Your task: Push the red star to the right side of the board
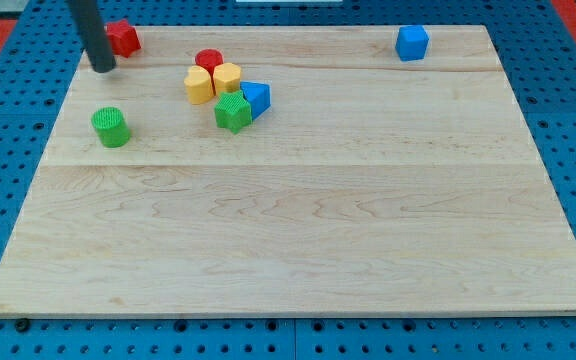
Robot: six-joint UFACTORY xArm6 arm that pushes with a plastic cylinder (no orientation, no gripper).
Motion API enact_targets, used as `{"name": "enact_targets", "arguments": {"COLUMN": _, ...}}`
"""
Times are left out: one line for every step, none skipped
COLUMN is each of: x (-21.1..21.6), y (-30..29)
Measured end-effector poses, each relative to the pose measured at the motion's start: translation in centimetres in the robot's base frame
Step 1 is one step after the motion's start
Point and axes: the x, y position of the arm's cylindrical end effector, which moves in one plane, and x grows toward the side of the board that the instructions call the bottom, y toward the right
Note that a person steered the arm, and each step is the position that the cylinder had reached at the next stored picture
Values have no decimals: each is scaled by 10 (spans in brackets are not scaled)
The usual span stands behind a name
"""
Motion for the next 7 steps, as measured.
{"name": "enact_targets", "arguments": {"x": -52, "y": -9}}
{"name": "enact_targets", "arguments": {"x": -77, "y": 19}}
{"name": "enact_targets", "arguments": {"x": -78, "y": 31}}
{"name": "enact_targets", "arguments": {"x": -78, "y": 45}}
{"name": "enact_targets", "arguments": {"x": -75, "y": 105}}
{"name": "enact_targets", "arguments": {"x": -26, "y": 168}}
{"name": "enact_targets", "arguments": {"x": -5, "y": 191}}
